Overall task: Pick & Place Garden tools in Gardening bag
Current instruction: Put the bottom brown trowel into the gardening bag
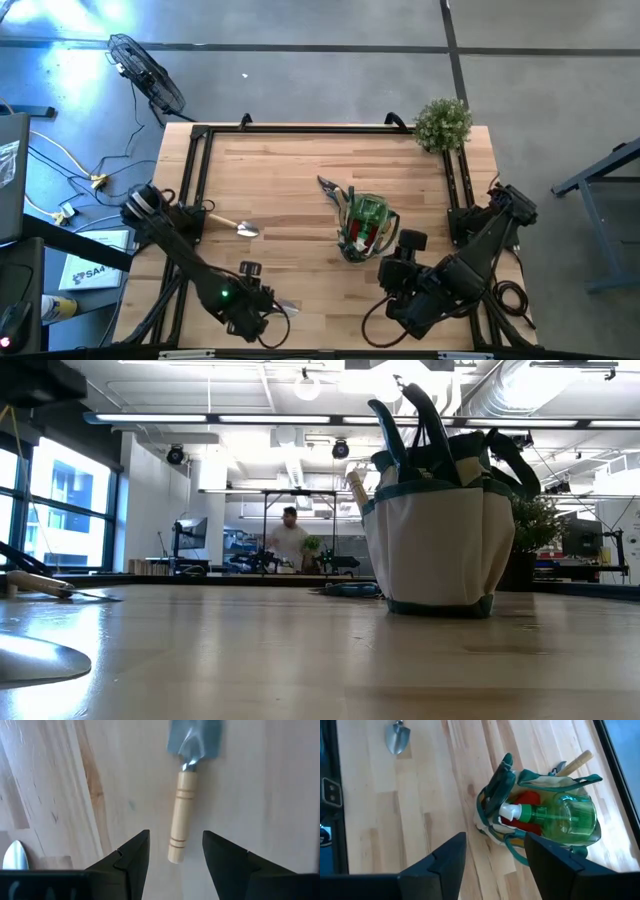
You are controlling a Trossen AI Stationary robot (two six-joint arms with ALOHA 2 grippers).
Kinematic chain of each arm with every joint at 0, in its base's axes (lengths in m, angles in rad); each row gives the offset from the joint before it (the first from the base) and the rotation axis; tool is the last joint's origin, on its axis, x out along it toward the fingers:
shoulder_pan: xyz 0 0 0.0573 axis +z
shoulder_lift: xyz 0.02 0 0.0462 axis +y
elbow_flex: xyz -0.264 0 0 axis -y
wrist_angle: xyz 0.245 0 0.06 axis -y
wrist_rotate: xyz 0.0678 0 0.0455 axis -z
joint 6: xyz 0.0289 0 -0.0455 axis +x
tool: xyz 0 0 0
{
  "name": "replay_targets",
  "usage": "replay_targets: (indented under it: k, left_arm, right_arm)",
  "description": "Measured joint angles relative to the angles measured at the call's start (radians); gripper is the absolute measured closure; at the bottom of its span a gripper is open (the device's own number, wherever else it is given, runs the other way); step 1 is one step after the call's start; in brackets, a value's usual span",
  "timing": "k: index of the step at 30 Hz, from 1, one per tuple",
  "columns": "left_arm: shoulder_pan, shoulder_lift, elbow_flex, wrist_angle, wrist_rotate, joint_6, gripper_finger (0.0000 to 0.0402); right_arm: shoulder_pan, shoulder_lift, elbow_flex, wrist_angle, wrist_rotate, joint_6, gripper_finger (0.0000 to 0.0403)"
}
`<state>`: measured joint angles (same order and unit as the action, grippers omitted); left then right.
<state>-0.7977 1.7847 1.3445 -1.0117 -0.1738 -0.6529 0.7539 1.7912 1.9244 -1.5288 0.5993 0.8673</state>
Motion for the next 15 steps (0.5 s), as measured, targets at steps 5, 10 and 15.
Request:
replay_targets:
  k: [5, 10, 15]
  left_arm:
    - [-0.001, 0.054, 0.000, -0.016, 0.014, 0.002, 0.0226]
    - [-0.001, 0.099, 0.000, -0.010, 0.060, 0.002, 0.0226]
    - [-0.001, 0.101, 0.001, 0.003, 0.016, 0.002, 0.0226]
  right_arm:
    - [0.002, 0.000, 0.000, 0.004, 0.004, 0.000, 0.0210]
    - [0.001, 0.000, 0.000, 0.014, 0.004, 0.000, 0.0210]
    - [0.001, 0.000, 0.000, 0.016, 0.004, 0.000, 0.0210]
